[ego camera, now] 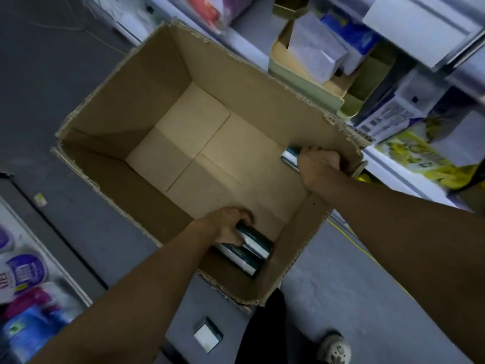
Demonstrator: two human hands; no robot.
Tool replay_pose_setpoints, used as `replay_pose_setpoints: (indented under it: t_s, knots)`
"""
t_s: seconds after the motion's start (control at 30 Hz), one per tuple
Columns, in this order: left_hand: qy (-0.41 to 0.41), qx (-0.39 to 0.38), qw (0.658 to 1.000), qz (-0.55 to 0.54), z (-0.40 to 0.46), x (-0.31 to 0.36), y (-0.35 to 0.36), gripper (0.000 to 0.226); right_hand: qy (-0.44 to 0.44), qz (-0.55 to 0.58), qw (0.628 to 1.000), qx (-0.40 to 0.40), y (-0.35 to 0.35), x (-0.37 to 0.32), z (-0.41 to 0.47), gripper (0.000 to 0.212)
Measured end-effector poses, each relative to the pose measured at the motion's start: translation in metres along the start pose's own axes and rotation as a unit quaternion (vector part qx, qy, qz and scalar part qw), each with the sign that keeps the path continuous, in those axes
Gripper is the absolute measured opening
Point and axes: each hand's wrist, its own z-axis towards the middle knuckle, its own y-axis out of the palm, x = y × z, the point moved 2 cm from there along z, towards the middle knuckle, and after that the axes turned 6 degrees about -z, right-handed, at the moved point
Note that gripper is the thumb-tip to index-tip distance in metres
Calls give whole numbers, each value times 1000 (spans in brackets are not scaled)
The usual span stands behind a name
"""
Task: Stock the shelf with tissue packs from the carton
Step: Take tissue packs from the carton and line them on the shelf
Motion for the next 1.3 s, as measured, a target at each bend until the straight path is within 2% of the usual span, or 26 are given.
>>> replay_pose_setpoints:
  t_s: [0.1,0.17,0.23,0.3,0.37,0.43,0.5,0.6,0.67,0.73,0.87,0.9,0.97,1.03,1.1,1.13,1.2,1.23,1.3]
  knots:
    - [16,-24,996,81,-4,7,0,67,-14,-9,1000,-2,3,2,-1,24]
    - [23,-33,990,135,-7,12,2,70,-26,18,999,22,-3,4,-7,26]
    - [25,-11,986,162,-10,20,2,66,-37,90,993,64,-12,7,-21,39]
    - [26,47,988,146,-17,31,-3,55,-41,160,980,113,-24,15,-41,53]
    - [19,136,987,87,-28,40,-10,49,-48,196,968,148,-33,26,-65,47]
    - [0,223,974,-32,-44,48,-15,48,-51,220,957,183,-39,40,-90,40]
    - [-6,305,930,-203,-66,61,-18,48,-52,257,943,206,-39,56,-119,40]
    - [16,386,834,-393,-108,98,-16,42,-52,306,920,240,-28,80,-173,41]
    - [54,398,797,-451,-134,136,-8,35,-64,350,884,303,-16,97,-213,37]
    - [52,385,774,-500,-156,175,4,33,-87,403,836,363,-1,114,-251,37]
    - [56,326,719,-612,-188,257,39,25,-112,484,768,404,33,160,-324,45]
    - [68,311,720,-617,-195,278,49,32,-115,499,754,411,40,172,-344,46]
    - [110,295,747,-585,-205,319,71,45,-119,527,730,419,55,199,-386,47]
    - [148,294,759,-562,-215,359,94,39,-108,535,715,436,69,228,-431,51]
    - [169,300,766,-543,-223,398,114,38,-75,568,694,437,86,255,-474,70]
    - [181,296,771,-534,-225,418,124,37,-43,618,666,415,96,266,-494,83]
    - [216,292,777,-515,-231,461,145,28,32,742,569,353,117,286,-528,96]
    - [234,289,779,-505,-236,483,157,23,59,780,524,337,127,295,-542,91]
    - [274,279,783,-484,-245,526,178,17,99,808,480,327,144,315,-569,60]
